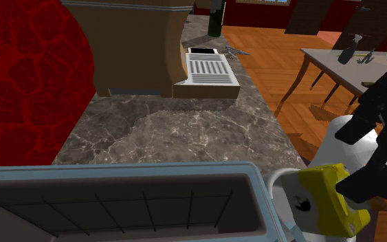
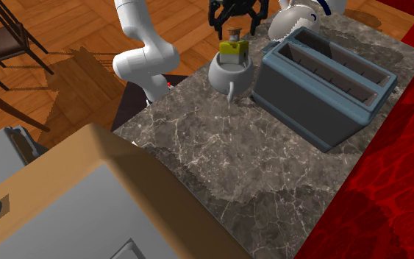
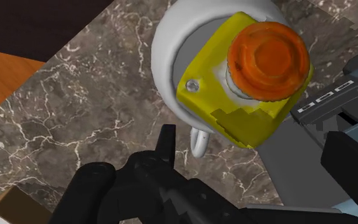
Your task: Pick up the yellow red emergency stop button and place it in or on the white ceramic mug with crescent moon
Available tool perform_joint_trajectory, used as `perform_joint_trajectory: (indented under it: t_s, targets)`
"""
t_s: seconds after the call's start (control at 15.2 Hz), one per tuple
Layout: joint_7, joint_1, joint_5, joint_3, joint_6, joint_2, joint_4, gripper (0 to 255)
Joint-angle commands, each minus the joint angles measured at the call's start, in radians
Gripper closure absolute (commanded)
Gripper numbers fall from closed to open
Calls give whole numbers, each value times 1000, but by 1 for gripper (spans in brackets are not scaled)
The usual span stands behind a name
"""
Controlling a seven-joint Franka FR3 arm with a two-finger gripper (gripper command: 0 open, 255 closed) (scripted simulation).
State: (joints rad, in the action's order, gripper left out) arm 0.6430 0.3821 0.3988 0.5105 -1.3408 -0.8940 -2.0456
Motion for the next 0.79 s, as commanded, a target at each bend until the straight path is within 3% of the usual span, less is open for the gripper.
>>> perform_joint_trajectory:
  t_s: [0.0, 0.26, 0.73]
  targets:
    - [-1, 0, 0, 0, -1, 1, -1, 0]
    - [22, -19, -26, -18, 105, 73, 176, 0]
    - [22, -19, -27, -18, 105, 73, 176, 0]
